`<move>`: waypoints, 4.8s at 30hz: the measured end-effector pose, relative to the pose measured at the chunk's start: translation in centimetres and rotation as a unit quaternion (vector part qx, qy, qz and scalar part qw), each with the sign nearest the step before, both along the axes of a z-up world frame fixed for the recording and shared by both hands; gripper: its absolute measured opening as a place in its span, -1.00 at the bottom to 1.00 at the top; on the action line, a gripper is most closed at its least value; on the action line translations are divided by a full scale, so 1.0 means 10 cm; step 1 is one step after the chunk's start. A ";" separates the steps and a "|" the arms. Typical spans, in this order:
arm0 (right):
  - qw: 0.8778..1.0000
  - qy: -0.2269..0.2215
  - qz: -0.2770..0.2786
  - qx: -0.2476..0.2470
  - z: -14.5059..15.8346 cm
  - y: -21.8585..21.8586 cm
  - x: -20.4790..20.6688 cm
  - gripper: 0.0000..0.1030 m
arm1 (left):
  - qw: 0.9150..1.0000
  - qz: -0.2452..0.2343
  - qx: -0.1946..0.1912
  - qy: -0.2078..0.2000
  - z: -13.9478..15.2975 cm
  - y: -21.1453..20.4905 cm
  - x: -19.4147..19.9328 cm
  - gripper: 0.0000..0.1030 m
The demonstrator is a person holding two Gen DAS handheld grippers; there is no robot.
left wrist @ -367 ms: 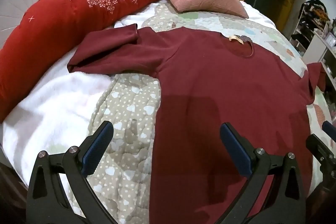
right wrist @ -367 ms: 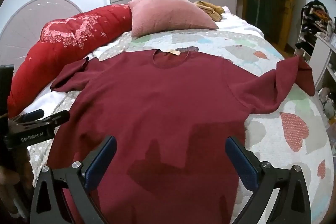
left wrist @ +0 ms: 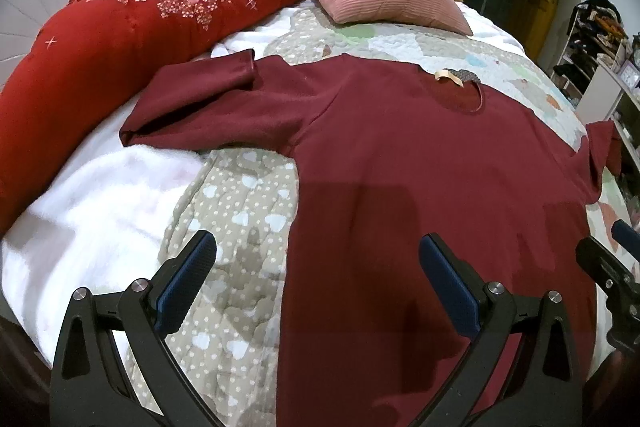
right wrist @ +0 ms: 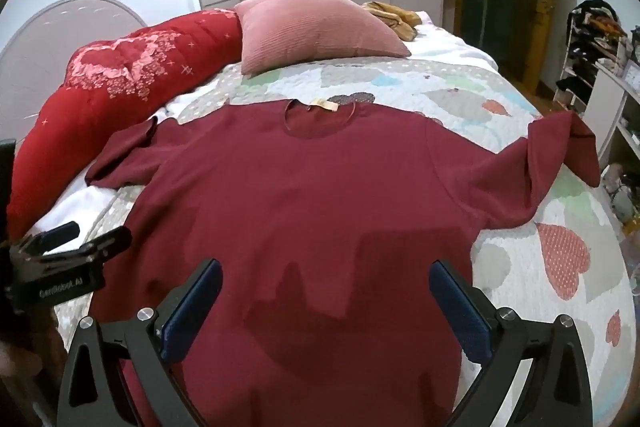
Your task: Fold small clothes
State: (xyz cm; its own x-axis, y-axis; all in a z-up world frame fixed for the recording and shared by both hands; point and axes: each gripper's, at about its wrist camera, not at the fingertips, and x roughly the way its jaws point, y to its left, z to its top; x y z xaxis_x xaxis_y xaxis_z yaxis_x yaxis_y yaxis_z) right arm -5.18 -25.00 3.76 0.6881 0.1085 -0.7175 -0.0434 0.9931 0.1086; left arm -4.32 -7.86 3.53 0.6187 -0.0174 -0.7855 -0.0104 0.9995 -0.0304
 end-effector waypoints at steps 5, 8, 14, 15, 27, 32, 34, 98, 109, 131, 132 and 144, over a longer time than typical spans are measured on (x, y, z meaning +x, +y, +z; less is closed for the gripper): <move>1.000 -0.001 0.001 -0.019 -0.03 -0.01 0.00 0.99 | 1.000 -0.003 0.000 -0.005 -0.01 -0.02 0.13 0.98; 1.000 -0.004 0.006 -0.017 -0.04 0.00 0.03 0.99 | 1.000 -0.003 -0.004 -0.007 -0.03 -0.02 0.22 0.98; 0.999 0.023 0.012 -0.019 -0.10 0.17 0.23 0.99 | 1.000 0.002 -0.009 -0.003 -0.11 0.00 0.42 0.98; 0.999 0.023 0.013 -0.030 -0.12 0.19 0.27 0.99 | 1.000 0.002 -0.009 -0.003 -0.12 0.00 0.46 0.98; 0.999 0.033 -0.006 -0.035 -0.24 0.21 0.64 0.99 | 1.000 0.009 -0.005 -0.021 -0.21 0.09 0.75 0.98; 0.999 0.036 -0.009 -0.036 -0.28 0.26 0.77 0.99 | 1.000 0.013 -0.004 -0.016 -0.26 0.14 0.76 0.98; 0.999 0.032 -0.013 -0.033 -0.29 0.29 0.80 0.99 | 1.000 0.015 -0.004 -0.018 -0.26 0.17 0.76 0.98; 0.980 0.017 0.180 0.087 -0.03 1.59 1.65 0.43 | 0.982 0.187 -0.032 0.005 -0.38 1.49 0.84 0.98; 0.962 0.087 0.229 0.124 -0.38 2.35 2.16 0.02 | 0.980 0.198 -0.036 0.013 -0.45 1.60 0.87 0.98; 0.977 -0.090 0.165 0.098 0.92 1.20 1.73 -0.95 | 0.988 0.132 -0.067 -0.052 -0.20 1.37 0.72 0.98; 0.979 -0.097 0.153 0.092 0.96 1.04 1.68 -0.95 | 0.988 0.127 -0.072 -0.053 -0.19 1.35 0.71 0.98; 0.997 -0.056 0.035 0.037 0.69 -0.29 1.52 -0.95 | 0.994 0.083 -0.056 -0.054 -0.19 1.05 0.77 0.98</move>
State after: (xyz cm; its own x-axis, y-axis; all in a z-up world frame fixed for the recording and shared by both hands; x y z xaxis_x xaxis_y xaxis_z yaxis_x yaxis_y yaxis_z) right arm 10.04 -27.89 10.69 0.7520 0.2090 -0.6251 -0.1282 0.9767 0.1724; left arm 3.41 2.66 1.64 0.7004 0.0089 -0.7137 -0.1663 0.9744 -0.1510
